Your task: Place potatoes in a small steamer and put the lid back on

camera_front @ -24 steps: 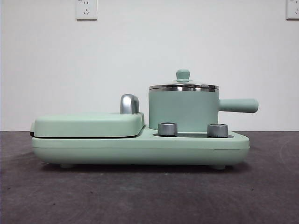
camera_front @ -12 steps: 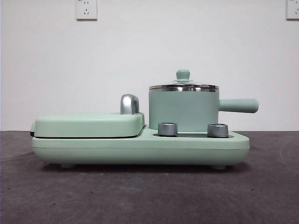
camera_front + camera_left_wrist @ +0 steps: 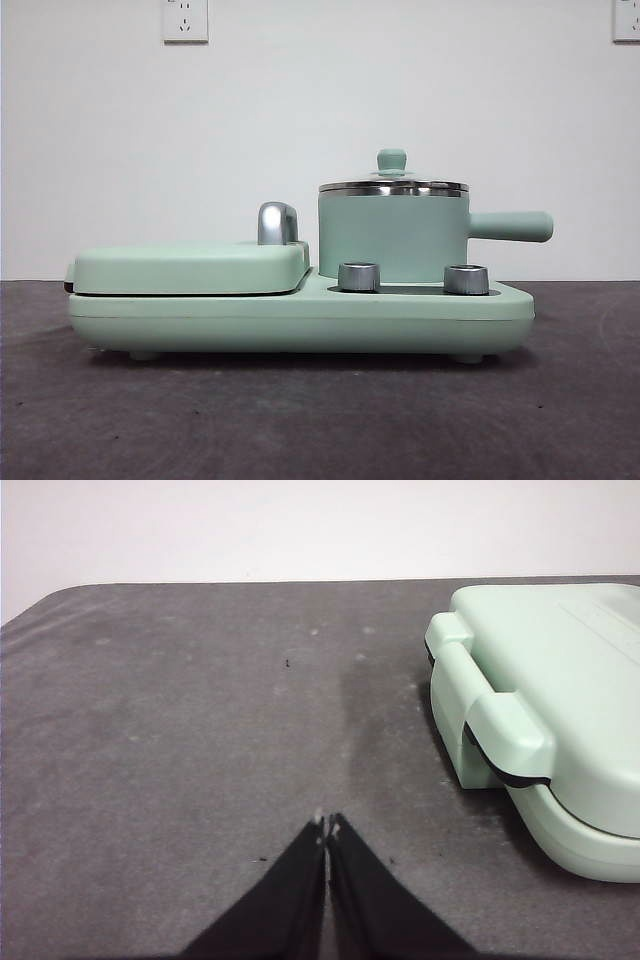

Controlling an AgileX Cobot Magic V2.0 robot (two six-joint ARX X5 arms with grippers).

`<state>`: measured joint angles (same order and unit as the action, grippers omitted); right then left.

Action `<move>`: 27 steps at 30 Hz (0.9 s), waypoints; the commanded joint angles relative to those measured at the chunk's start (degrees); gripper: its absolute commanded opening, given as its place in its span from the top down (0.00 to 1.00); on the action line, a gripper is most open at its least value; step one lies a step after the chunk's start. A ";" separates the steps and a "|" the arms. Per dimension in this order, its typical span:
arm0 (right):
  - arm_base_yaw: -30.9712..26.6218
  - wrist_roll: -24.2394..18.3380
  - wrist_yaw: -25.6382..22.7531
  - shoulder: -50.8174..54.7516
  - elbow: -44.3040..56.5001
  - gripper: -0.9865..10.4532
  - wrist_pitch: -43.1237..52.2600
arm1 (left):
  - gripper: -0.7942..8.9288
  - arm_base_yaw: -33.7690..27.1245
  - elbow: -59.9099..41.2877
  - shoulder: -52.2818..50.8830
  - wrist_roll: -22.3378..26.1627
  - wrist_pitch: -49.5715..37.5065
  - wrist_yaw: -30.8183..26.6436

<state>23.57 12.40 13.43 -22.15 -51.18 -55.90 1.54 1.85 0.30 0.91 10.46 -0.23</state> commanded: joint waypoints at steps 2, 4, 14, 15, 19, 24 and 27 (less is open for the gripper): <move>0.24 0.22 0.04 -0.17 -0.59 0.90 0.57 | 0.91 -0.07 -1.11 -0.11 0.98 0.35 -0.24; 0.24 0.22 0.04 -0.17 -0.59 0.90 0.57 | 0.91 -0.07 -1.11 -0.11 0.98 0.35 -0.24; 0.24 0.22 0.04 -0.17 -0.59 0.90 0.57 | 0.91 -0.07 -1.11 -0.11 0.98 0.35 -0.24; 0.24 0.22 0.02 -0.02 -0.35 0.90 0.98 | 0.91 -0.07 -1.11 -0.11 0.98 0.35 -0.24; -2.97 0.17 0.50 2.05 1.09 0.90 2.95 | 0.91 -0.07 -1.11 -0.11 0.98 0.31 -0.24; -12.31 -3.02 -0.37 6.29 11.76 0.90 20.09 | 0.91 -0.07 -1.11 -0.11 0.98 0.31 -0.24; -17.09 -3.04 -0.15 9.84 23.08 0.90 38.12 | 0.91 -0.07 -1.11 -0.11 0.98 0.28 -0.24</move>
<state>6.81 10.28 13.34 -12.60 -30.28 -24.36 1.54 1.85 0.30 1.08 10.46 -0.23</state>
